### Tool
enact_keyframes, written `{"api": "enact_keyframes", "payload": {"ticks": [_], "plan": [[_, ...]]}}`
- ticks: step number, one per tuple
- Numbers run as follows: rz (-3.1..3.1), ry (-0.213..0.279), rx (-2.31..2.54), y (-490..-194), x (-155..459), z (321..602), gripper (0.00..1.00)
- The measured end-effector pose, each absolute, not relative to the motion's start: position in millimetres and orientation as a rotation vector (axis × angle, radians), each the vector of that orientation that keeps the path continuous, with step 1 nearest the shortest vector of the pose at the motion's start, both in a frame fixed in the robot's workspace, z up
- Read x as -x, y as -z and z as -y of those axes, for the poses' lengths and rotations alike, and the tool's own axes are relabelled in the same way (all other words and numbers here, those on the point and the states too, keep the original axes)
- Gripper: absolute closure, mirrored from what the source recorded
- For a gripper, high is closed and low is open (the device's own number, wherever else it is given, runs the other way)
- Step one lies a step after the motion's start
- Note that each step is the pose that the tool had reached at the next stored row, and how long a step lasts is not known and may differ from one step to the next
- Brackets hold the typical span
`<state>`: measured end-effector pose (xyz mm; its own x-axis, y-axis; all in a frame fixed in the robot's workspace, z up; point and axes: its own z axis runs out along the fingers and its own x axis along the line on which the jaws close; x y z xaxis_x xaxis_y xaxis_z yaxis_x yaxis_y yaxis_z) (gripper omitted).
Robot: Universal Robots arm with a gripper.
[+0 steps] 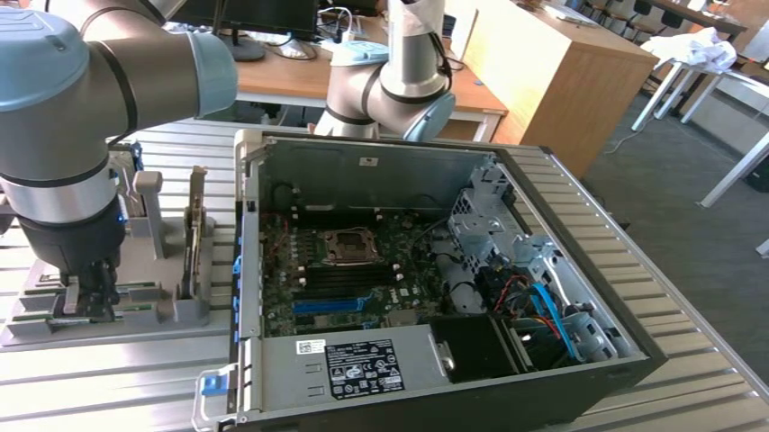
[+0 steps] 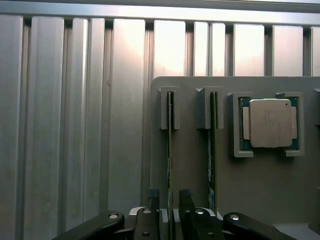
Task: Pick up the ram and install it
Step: 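Pick up the ram and move it above insertion slot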
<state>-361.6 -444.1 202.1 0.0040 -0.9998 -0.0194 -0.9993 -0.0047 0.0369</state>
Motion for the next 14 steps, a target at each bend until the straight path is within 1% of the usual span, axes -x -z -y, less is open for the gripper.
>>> {"api": "enact_keyframes", "payload": {"ticks": [12,13,14], "plan": [[2.207,0.062,-2.217,-202.2,361.4,444.1,0.7],[2.207,0.062,-2.217,-202.2,361.4,444.1,0.72],[2.207,0.062,-2.217,-202.2,361.4,444.1,0.78]]}}
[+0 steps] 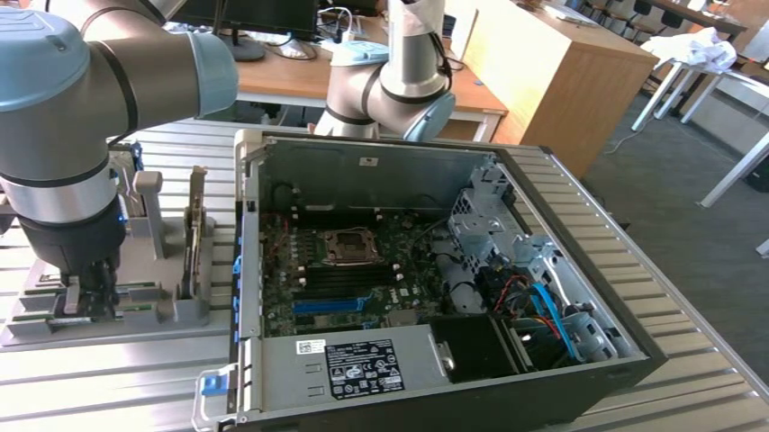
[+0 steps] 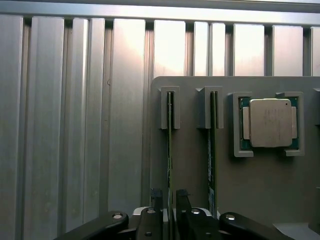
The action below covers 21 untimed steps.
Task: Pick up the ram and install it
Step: 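Pick up the ram and move it above insertion slot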
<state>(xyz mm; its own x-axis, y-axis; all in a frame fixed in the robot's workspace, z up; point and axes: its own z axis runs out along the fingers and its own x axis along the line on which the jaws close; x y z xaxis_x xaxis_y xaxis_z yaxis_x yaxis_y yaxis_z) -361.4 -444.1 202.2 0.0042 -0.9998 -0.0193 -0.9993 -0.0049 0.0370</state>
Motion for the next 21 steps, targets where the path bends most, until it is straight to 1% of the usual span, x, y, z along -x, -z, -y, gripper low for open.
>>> {"api": "enact_keyframes", "payload": {"ticks": [2,3,12,14,21], "plan": [[2.207,0.062,-2.217,-202.2,361.4,444.1,0.78],[2.207,0.062,-2.217,-202.2,361.5,444.1,0.85],[2.207,0.062,-2.217,-202.2,361.4,444.1,0.85],[2.207,0.062,-2.217,-202.2,361.4,444.1,0.89],[2.207,0.062,-2.217,-202.2,361.4,444.1,0.89]]}}
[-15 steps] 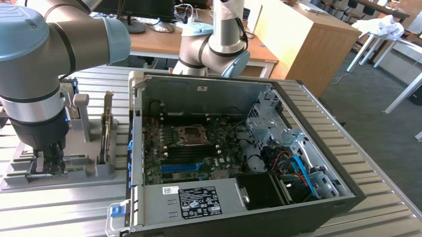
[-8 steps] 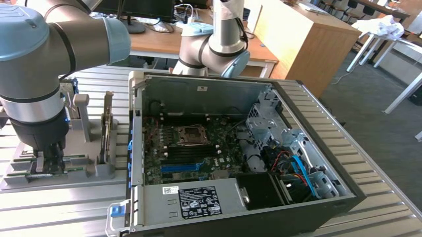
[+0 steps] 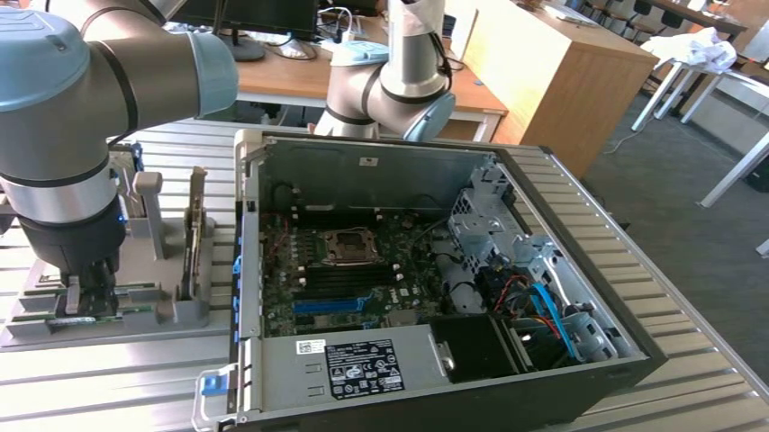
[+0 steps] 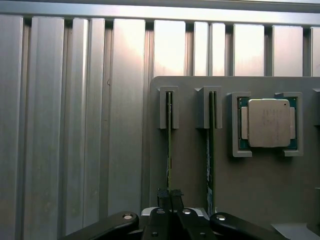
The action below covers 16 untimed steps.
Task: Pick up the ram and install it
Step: 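Pick up the ram and move it above insertion slot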
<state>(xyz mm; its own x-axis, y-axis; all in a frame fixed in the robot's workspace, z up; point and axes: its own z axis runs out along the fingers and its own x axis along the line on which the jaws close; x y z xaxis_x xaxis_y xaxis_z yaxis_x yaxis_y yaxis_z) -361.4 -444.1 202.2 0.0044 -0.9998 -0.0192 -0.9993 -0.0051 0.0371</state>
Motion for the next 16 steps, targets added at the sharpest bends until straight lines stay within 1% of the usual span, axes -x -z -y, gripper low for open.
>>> {"api": "enact_keyframes", "payload": {"ticks": [16], "plan": [[2.207,0.062,-2.217,-202.2,361.4,442.2,0.89]]}}
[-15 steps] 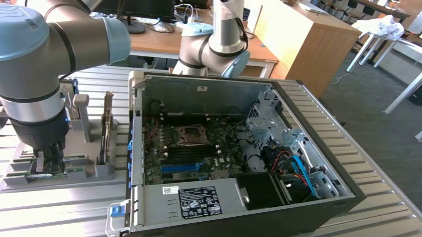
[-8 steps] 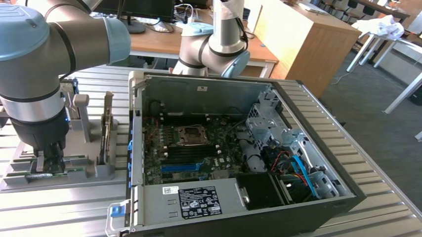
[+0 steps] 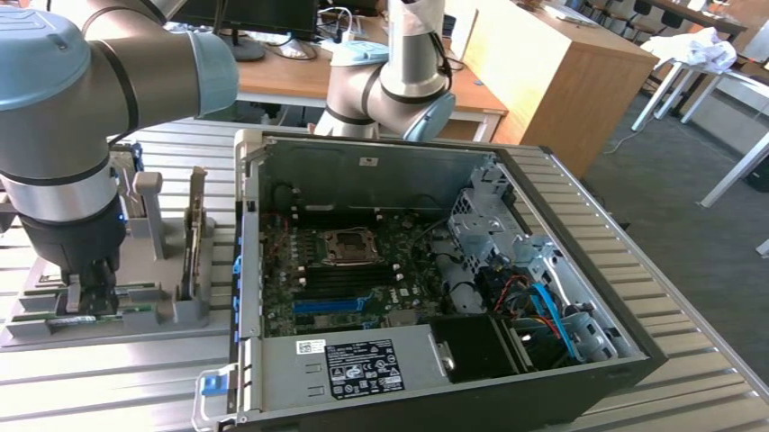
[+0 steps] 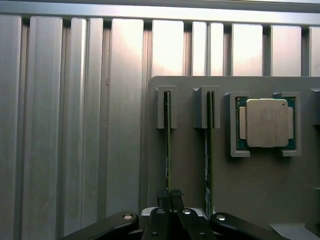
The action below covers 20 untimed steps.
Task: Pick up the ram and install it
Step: 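Pick up the ram and move it above insertion slot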
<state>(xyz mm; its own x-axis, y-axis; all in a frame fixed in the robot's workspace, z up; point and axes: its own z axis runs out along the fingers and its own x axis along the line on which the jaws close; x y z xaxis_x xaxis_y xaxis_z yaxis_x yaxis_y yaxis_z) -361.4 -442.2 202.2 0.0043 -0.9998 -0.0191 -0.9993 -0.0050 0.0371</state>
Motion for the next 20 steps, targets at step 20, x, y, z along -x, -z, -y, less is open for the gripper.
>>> {"api": "enact_keyframes", "payload": {"ticks": [20], "plan": [[2.206,0.064,-2.216,-230,360,442,0.89]]}}
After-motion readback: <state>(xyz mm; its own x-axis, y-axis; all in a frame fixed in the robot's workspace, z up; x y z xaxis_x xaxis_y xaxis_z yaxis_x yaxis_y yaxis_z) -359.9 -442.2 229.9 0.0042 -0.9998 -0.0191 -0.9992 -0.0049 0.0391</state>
